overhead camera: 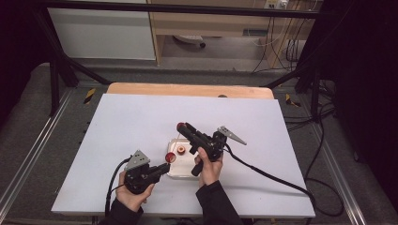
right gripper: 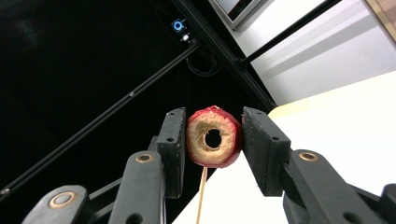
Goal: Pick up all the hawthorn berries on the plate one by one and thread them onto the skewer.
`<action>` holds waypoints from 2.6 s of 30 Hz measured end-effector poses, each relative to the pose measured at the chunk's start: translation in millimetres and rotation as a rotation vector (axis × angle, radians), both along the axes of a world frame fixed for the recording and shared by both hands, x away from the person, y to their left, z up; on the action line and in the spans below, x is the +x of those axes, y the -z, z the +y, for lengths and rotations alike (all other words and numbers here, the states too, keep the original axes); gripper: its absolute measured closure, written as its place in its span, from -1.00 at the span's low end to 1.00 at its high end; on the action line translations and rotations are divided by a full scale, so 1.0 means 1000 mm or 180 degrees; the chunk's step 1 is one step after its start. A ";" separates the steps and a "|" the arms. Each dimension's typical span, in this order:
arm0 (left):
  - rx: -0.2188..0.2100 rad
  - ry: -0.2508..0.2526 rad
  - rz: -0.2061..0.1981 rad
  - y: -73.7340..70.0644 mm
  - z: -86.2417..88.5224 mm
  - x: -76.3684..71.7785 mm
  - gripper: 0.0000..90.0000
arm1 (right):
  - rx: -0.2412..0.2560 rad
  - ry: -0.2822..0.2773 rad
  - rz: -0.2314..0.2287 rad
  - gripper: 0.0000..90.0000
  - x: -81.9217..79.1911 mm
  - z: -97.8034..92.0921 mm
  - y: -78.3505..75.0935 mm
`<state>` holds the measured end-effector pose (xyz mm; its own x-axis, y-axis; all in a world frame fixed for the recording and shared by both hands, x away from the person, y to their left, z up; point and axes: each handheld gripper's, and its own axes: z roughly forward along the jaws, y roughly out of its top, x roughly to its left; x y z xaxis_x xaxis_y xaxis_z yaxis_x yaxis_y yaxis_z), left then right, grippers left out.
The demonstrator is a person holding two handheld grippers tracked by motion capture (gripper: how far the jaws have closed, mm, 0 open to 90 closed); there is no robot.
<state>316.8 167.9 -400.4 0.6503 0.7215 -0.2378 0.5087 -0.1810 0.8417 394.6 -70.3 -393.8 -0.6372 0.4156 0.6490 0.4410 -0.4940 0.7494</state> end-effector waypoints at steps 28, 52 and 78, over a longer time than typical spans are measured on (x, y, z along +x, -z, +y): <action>-0.0230 -0.0229 0.0147 0.004 -0.002 -0.002 0.96 | -0.0038 0.0008 0.0077 0.38 -0.010 0.015 0.027; -0.0023 -0.0109 0.0120 0.010 -0.004 0.004 0.97 | -0.0403 -0.0205 0.0120 0.38 -0.029 0.021 0.035; 0.0424 0.0057 -0.0006 0.016 0.025 0.019 0.96 | -0.2217 -0.0404 0.0270 -0.75 -0.011 -0.024 0.018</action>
